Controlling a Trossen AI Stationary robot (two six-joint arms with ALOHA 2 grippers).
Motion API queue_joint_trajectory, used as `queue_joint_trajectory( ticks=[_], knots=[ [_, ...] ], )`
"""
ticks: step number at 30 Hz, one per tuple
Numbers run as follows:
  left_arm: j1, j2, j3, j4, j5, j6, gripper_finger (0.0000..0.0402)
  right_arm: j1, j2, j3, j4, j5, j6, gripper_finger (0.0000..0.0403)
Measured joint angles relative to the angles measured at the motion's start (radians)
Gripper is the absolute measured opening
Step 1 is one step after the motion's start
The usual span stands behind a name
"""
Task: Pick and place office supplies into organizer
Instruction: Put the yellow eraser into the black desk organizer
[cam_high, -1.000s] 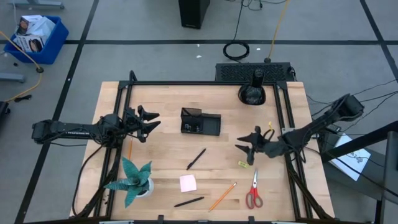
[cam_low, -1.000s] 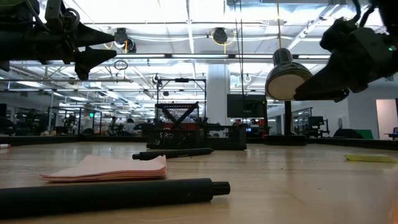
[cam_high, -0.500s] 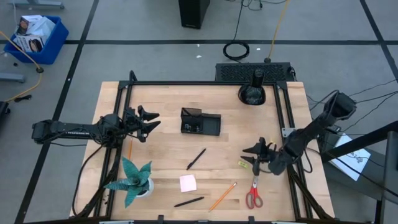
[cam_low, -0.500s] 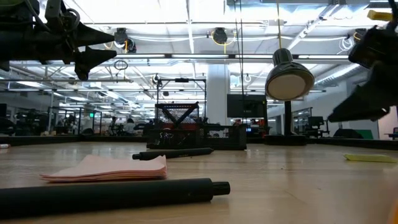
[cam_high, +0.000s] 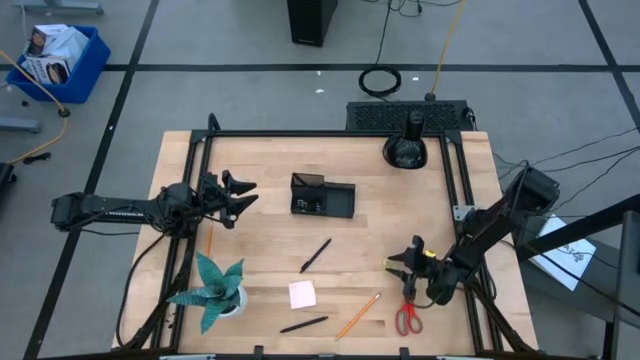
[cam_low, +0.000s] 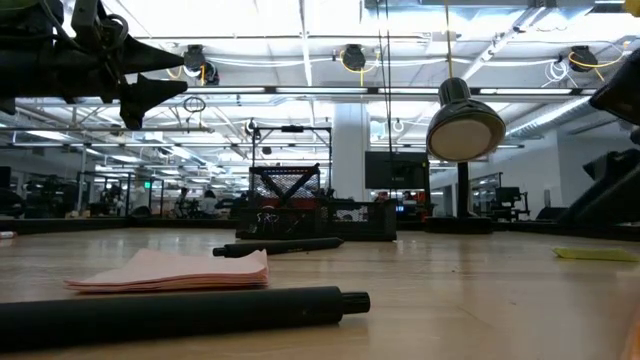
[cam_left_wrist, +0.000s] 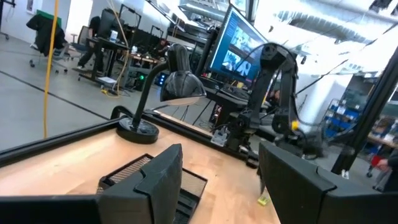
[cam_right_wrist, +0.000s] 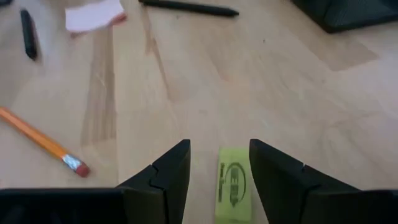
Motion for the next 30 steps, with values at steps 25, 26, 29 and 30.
queue_joint_trajectory(
  ticks=[25,26,29,30],
  knots=[
    [-0.012,0.000,0.000,0.010,-0.008,-0.028,0.0216,0.037,0.228,0.002,0.086,0.104,0.073,0.0087],
    [-0.012,0.000,0.000,0.010,-0.008,-0.029,0.0216,0.037,0.228,0.002,0.088,0.102,0.069,0.0075],
    [-0.011,0.000,0.000,0.010,-0.009,-0.035,0.0216,0.038,0.227,0.001,0.096,0.107,0.061,0.0054],
    [-0.011,0.000,0.000,0.010,-0.009,-0.035,0.0216,0.040,0.228,0.001,0.103,0.108,0.054,0.0054]
  ],
)
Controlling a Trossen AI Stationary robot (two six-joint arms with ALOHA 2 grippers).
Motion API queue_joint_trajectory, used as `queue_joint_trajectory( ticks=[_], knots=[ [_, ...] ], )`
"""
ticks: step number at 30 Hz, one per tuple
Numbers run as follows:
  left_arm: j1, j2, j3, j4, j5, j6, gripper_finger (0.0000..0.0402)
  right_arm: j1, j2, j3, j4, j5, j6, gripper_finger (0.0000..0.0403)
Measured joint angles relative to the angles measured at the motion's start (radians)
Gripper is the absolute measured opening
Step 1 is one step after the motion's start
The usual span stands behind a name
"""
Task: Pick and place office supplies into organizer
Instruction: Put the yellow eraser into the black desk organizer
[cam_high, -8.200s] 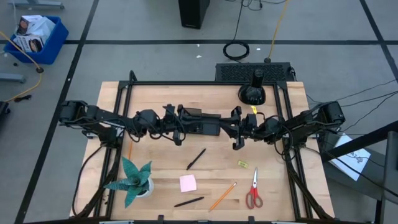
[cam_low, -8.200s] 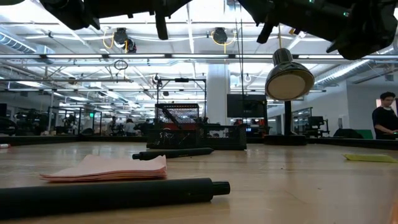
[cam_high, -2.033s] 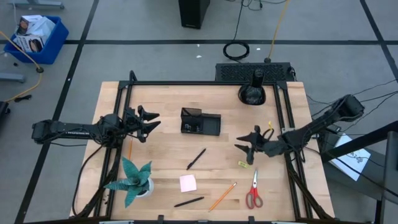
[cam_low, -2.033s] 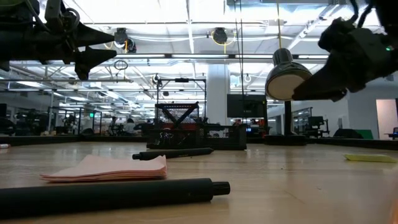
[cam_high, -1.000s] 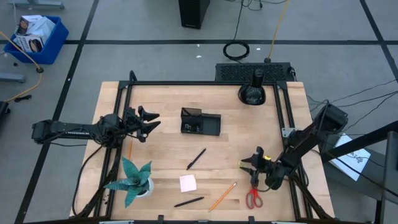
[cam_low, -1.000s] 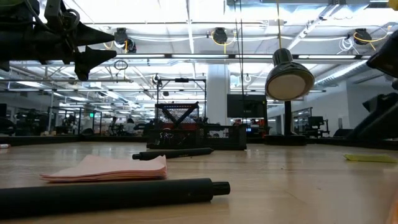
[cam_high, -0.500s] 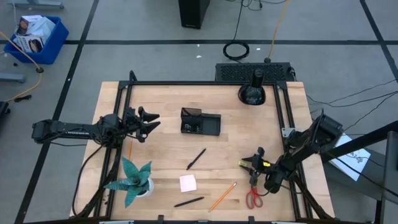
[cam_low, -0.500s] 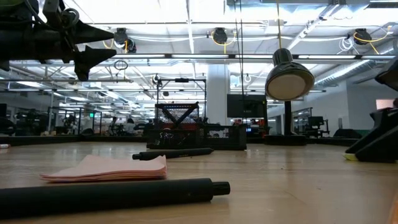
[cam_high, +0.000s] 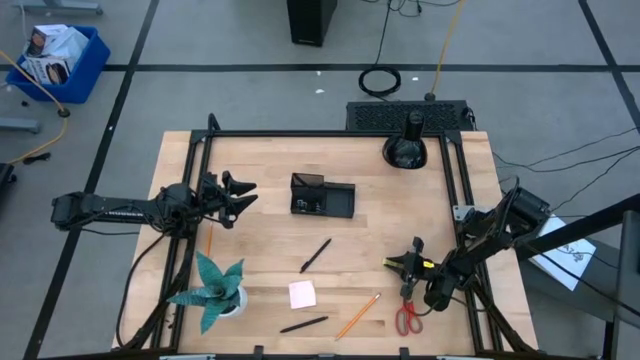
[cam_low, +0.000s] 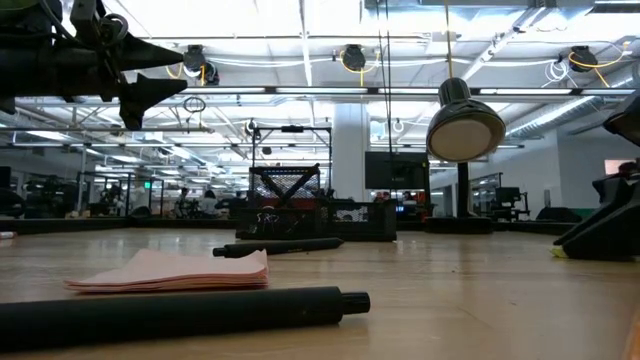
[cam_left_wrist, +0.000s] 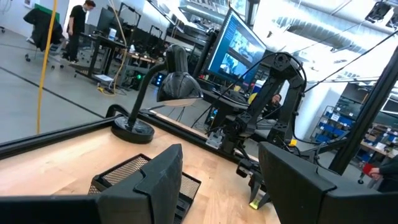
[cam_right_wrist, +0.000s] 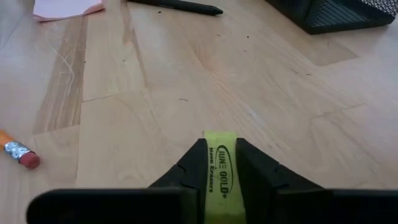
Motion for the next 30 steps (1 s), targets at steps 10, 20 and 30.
queue_joint_trajectory(
  ticks=[10,20,30],
  knots=[
    [0.000,0.000,0.000,-0.001,0.000,-0.003,0.0216,-0.010,0.004,-0.003,0.083,0.033,-0.102,0.0071],
    [0.000,0.000,0.000,-0.003,0.001,-0.002,0.0216,-0.059,0.004,-0.003,0.222,0.050,-0.253,0.0065],
    [0.000,0.000,0.000,-0.044,0.000,0.001,0.0216,-0.191,0.003,-0.002,0.547,0.012,-0.608,0.0062]
  ],
)
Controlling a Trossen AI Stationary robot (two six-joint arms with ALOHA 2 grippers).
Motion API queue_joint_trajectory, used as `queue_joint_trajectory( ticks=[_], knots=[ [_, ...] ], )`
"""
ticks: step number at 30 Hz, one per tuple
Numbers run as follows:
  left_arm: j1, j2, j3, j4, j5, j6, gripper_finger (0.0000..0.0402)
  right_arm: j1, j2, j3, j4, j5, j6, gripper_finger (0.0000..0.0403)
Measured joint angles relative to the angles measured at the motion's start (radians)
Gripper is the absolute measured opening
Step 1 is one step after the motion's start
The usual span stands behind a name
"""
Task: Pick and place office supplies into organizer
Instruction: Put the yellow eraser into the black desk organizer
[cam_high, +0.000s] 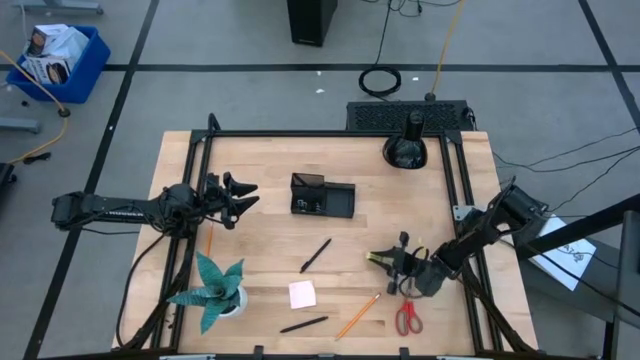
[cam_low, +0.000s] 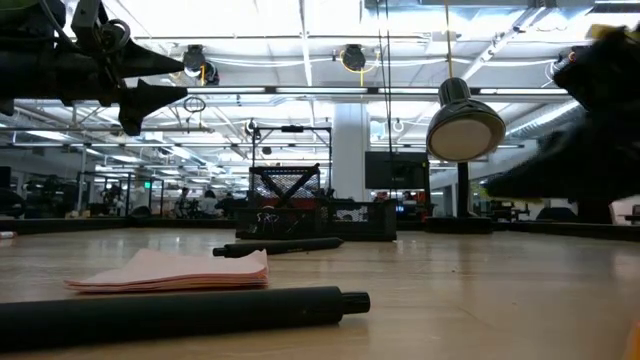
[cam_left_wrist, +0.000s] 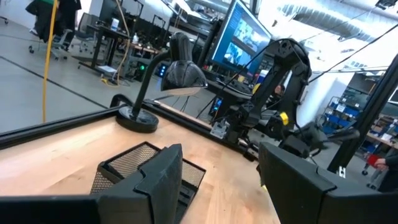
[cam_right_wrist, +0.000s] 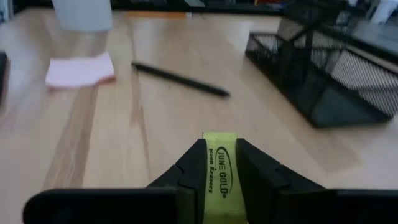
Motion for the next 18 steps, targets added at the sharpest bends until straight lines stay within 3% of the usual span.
queue_joint_trajectory(
  ticks=[8,18],
  knots=[
    [-0.001,0.000,0.000,-0.005,0.008,0.000,0.0216,-0.192,-0.001,0.002,0.235,-0.245,-0.182,0.0060],
    [0.000,0.000,0.000,-0.044,0.008,0.003,0.0216,-0.416,-0.001,0.140,0.113,-0.516,-0.258,0.0061]
  ],
)
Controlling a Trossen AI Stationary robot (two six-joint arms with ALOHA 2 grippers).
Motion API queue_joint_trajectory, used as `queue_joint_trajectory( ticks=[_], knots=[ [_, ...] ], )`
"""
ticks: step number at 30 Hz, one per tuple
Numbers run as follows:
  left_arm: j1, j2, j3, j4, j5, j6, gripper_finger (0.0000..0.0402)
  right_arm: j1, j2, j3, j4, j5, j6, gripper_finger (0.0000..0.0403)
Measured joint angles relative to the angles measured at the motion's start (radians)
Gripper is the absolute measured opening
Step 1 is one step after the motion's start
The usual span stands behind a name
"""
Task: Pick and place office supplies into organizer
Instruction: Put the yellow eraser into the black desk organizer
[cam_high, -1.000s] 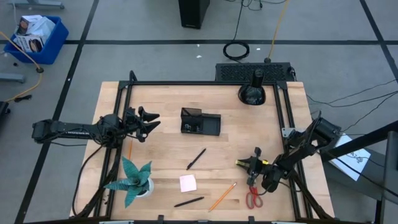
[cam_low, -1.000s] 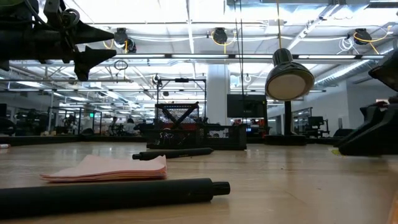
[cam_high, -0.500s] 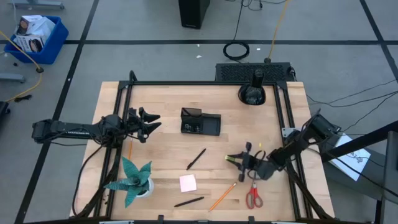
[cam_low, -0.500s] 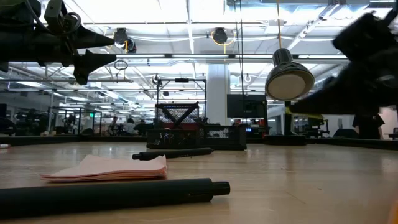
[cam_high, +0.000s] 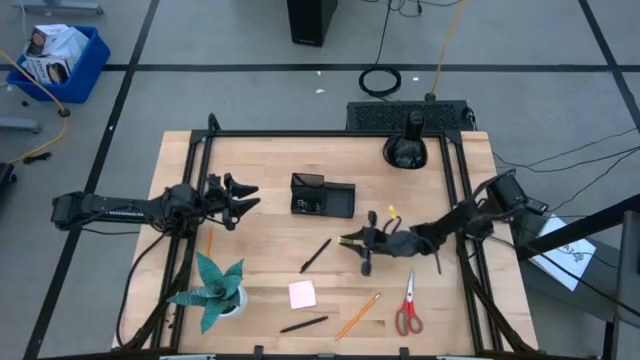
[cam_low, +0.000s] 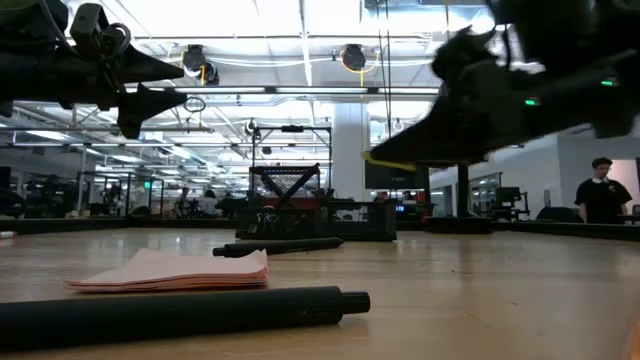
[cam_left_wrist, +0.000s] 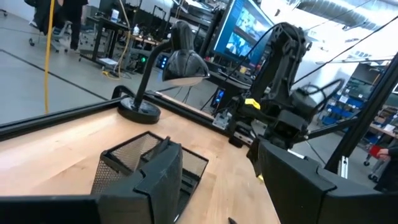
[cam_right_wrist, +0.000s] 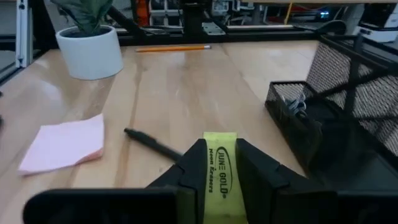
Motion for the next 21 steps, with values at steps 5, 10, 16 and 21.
queue_joint_trajectory(
  ticks=[5,10,16,21],
  knots=[
    [0.000,0.000,0.000,-0.007,0.000,0.000,0.0216,-0.098,0.000,0.096,-0.120,-0.096,-0.039,0.0060],
    [0.000,0.000,0.000,-0.007,-0.011,-0.001,0.0216,-0.178,0.000,0.152,-0.185,-0.131,-0.084,0.0061],
    [0.000,0.000,0.000,-0.007,-0.016,0.003,0.0216,-0.280,0.000,0.197,-0.227,-0.245,-0.091,0.0061],
    [0.000,0.000,0.000,-0.007,-0.017,0.004,0.0216,-0.331,-0.001,0.255,-0.257,-0.327,-0.099,0.0061]
  ],
)
